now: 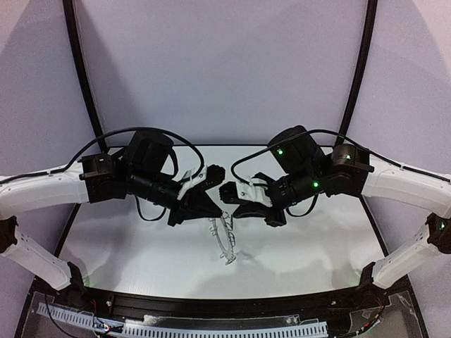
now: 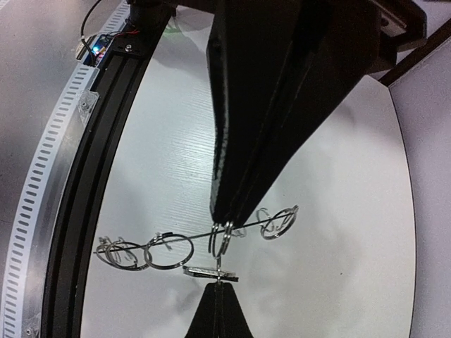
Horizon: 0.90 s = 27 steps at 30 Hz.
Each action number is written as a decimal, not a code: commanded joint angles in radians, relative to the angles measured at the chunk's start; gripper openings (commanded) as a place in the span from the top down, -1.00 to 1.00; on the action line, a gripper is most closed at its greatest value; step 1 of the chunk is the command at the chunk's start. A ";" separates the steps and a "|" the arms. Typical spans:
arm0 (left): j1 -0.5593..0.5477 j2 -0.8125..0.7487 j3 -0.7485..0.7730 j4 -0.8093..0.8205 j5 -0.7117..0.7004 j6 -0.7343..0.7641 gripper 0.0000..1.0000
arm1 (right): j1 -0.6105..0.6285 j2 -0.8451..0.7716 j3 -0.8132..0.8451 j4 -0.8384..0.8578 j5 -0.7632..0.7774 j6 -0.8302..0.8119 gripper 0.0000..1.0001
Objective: Put the keys on the keyring
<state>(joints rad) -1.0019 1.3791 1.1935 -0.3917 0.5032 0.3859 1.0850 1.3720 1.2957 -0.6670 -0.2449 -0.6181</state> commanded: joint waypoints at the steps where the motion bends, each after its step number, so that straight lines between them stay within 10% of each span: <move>1: -0.003 0.007 0.028 -0.011 -0.004 0.008 0.98 | 0.019 -0.030 -0.004 0.052 0.008 -0.005 1.00; 27: -0.004 0.005 0.017 0.034 0.002 -0.023 0.98 | 0.039 -0.022 -0.021 0.013 0.062 -0.056 1.00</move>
<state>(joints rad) -1.0019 1.3972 1.1942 -0.3882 0.5041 0.3783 1.1045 1.3437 1.2778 -0.6489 -0.1907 -0.6555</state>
